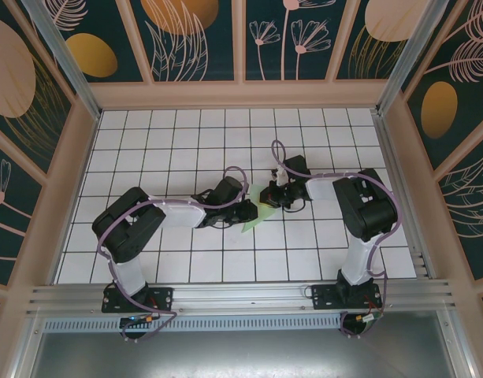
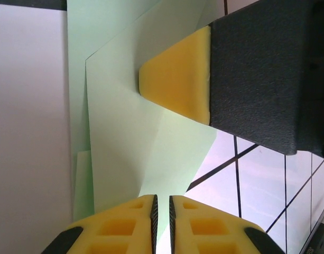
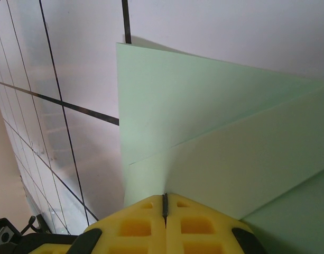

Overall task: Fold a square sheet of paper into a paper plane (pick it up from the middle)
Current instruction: Fourth fold the wing at the center of the table.

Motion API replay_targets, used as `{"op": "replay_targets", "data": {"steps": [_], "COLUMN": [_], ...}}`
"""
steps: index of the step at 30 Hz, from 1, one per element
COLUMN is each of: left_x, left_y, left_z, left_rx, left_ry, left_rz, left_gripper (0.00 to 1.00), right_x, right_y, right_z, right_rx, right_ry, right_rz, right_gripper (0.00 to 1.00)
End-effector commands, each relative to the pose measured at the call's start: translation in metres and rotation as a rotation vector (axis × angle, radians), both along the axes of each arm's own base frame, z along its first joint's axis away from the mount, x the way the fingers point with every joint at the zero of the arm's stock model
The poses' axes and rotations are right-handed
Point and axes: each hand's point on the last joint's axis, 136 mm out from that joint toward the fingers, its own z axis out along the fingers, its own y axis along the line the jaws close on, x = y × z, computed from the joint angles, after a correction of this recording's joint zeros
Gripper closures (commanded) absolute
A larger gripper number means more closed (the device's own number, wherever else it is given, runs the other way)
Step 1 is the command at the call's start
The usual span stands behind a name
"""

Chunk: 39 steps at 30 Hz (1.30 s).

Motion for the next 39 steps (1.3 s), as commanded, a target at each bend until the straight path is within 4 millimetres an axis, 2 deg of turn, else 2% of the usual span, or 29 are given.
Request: {"op": "replay_targets", "data": {"steps": [1, 5, 16, 20, 24, 27, 34, 39], "left_x": [-0.015, -0.022, -0.037, -0.031, -0.018, -0.018, -0.033, -0.038], "left_y": [0.009, 0.016, 0.028, 0.025, 0.011, 0.005, 0.006, 0.014], "left_z": [-0.020, -0.029, -0.035, -0.019, 0.011, 0.018, 0.000, -0.012], "left_rx": [0.044, 0.063, 0.077, 0.057, -0.011, -0.033, -0.031, 0.001], "left_ry": [0.063, 0.087, 0.120, 0.077, 0.021, 0.018, 0.089, 0.119], "left_rz": [-0.006, -0.005, -0.004, -0.005, -0.007, -0.013, -0.014, 0.007], "left_gripper": [0.82, 0.83, 0.86, 0.86, 0.86, 0.86, 0.85, 0.85], "right_x": [-0.014, -0.016, -0.016, -0.017, -0.017, -0.019, -0.020, -0.021], "right_y": [-0.027, -0.029, -0.030, -0.030, -0.030, -0.030, -0.031, -0.032], "right_z": [-0.048, -0.050, -0.052, -0.052, -0.052, -0.053, -0.054, -0.055], "right_rx": [-0.164, -0.173, -0.180, -0.181, -0.183, -0.184, -0.187, -0.190], "right_ry": [0.104, 0.111, 0.120, 0.121, 0.122, 0.125, 0.130, 0.133], "right_rz": [-0.057, -0.057, -0.058, -0.055, -0.055, -0.054, -0.054, -0.053], "right_gripper": [0.99, 0.99, 0.99, 0.99, 0.99, 0.99, 0.99, 0.99]}}
